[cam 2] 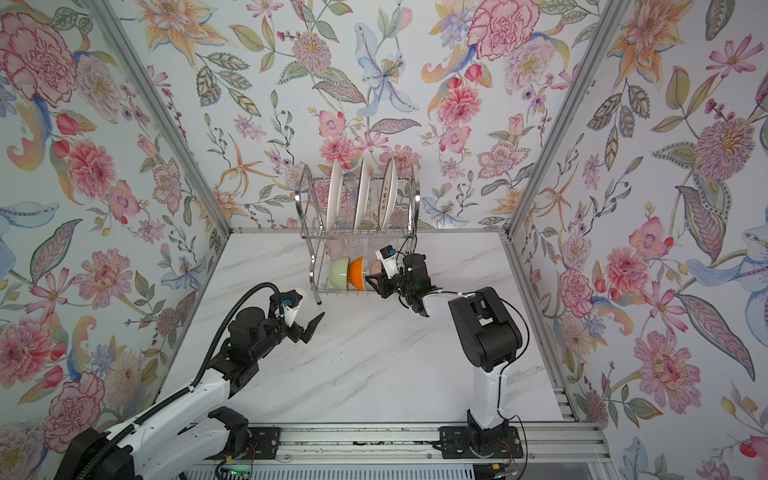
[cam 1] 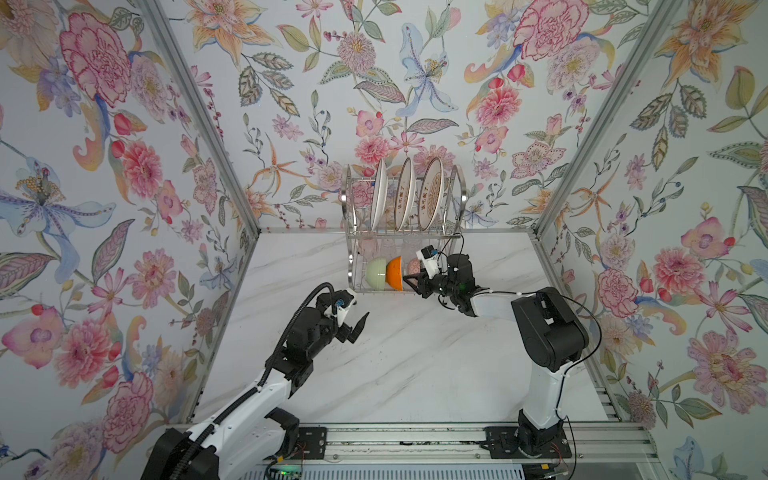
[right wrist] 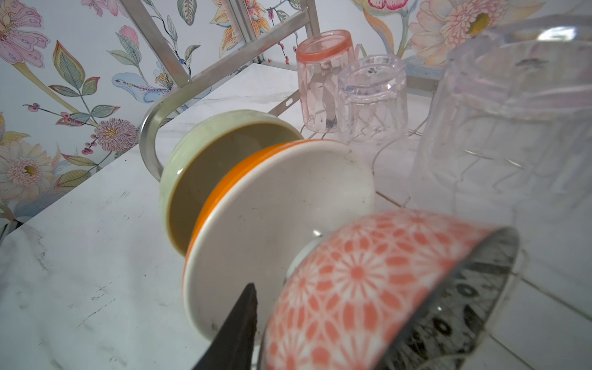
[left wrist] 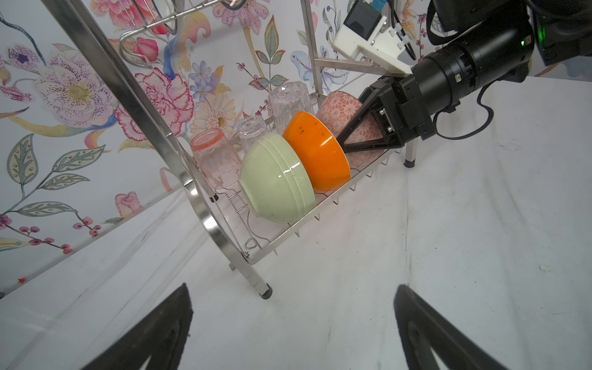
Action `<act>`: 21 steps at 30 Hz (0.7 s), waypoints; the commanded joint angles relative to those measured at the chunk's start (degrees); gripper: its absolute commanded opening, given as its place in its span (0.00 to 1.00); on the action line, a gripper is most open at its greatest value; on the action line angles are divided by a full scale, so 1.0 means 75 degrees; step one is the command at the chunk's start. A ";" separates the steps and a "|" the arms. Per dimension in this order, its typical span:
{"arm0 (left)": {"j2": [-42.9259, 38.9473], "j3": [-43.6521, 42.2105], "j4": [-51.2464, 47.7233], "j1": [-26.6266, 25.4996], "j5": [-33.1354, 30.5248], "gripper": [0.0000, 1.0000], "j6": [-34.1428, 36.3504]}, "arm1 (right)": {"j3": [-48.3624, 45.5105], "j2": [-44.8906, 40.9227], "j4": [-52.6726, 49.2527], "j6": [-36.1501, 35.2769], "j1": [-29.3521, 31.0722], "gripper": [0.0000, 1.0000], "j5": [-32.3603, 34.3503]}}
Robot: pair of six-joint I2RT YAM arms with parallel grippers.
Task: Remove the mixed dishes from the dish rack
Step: 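Close the right gripper on the pink-patterned bowl's rim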
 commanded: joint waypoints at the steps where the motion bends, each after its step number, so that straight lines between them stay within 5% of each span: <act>1: 0.0165 0.0124 0.0125 -0.0084 -0.0119 1.00 0.0057 | 0.0224 0.0221 0.0071 -0.0086 -0.0027 0.35 -0.0108; 21: 0.0775 0.0522 0.0292 -0.0096 0.0066 0.99 0.0178 | 0.0102 0.0326 0.0580 0.0125 -0.0121 0.25 -0.0226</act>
